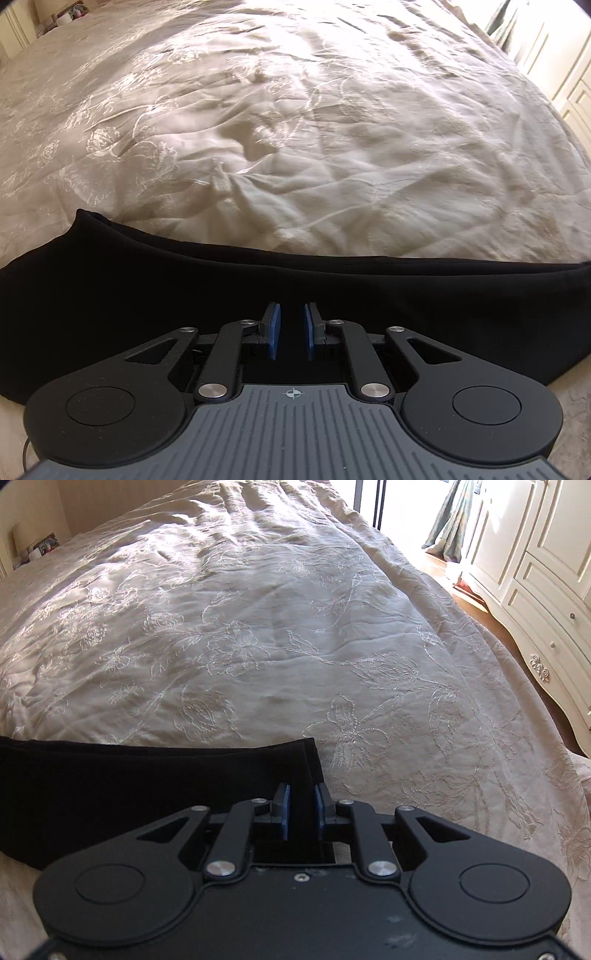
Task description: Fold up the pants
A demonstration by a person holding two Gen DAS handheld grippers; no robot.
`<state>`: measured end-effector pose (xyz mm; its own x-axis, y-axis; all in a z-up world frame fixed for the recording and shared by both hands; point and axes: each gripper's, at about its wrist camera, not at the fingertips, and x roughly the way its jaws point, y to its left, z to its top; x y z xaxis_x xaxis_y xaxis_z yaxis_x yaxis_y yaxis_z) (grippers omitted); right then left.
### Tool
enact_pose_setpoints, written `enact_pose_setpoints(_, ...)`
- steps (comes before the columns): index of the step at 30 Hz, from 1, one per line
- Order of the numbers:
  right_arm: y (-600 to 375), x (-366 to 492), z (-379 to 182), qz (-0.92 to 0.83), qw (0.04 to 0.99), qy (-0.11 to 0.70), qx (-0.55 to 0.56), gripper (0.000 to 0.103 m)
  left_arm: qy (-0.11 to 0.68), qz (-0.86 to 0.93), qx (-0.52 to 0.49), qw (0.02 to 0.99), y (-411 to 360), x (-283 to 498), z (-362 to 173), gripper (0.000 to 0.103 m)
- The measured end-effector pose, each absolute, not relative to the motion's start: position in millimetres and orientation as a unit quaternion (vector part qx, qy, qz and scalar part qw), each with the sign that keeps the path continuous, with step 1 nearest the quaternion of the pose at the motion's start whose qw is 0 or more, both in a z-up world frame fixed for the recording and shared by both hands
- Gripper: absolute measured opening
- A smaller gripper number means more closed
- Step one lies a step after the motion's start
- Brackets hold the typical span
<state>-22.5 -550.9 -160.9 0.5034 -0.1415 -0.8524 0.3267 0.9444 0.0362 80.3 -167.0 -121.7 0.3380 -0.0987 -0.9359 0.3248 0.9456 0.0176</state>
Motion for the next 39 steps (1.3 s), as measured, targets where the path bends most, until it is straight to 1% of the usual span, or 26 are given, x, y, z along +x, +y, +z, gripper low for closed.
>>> enact_pose_setpoints(2,-561.3,-29.0,-153.5,-0.139,0.865,0.460,0.144,0.021,0.556,-0.159,0.102,0.809,-184.8,65.8,-115.2,0.014)
enact_pose_setpoints(3,-565.5,-31.9,-151.1,-0.138,0.864,0.455,0.162,0.024,0.555,-0.174,0.104,0.807,-194.1,58.0,-112.7,0.014)
enact_pose_setpoints(6,-577.4,-43.9,-144.9,-0.126,0.862,0.445,0.210,0.029,0.560,-0.217,0.109,0.792,-225.3,38.9,-113.0,0.014)
enact_pose_setpoints(9,-581.5,-50.7,-144.8,-0.113,0.858,0.451,0.217,0.033,0.563,-0.245,0.117,0.780,-255.7,26.8,-120.6,0.014)
enact_pose_setpoints(18,-588.6,-47.7,-154.9,-0.091,0.851,0.465,0.226,0.036,0.574,-0.266,0.130,0.763,-319.5,29.9,-145.1,0.014)
enact_pose_setpoints(24,-599.1,-43.3,-163.4,-0.052,0.844,0.481,0.232,0.041,0.614,-0.224,0.126,0.746,-327.5,45.8,-174.7,0.014)
enact_pose_setpoints(27,-604.8,-42.3,-170.5,-0.040,0.835,0.496,0.234,0.045,0.621,-0.219,0.127,0.742,-329.3,49.1,-178.0,0.014)
enact_pose_setpoints(34,-608.5,-32.1,-190.6,0.008,0.813,0.526,0.248,0.050,0.624,-0.222,0.139,0.736,-332.4,51.5,-184.8,0.014)
enact_pose_setpoints(39,-613.1,-22.3,-213.3,0.023,0.793,0.531,0.297,0.055,0.632,-0.227,0.129,0.730,-328.1,57.6,-186.4,0.014)
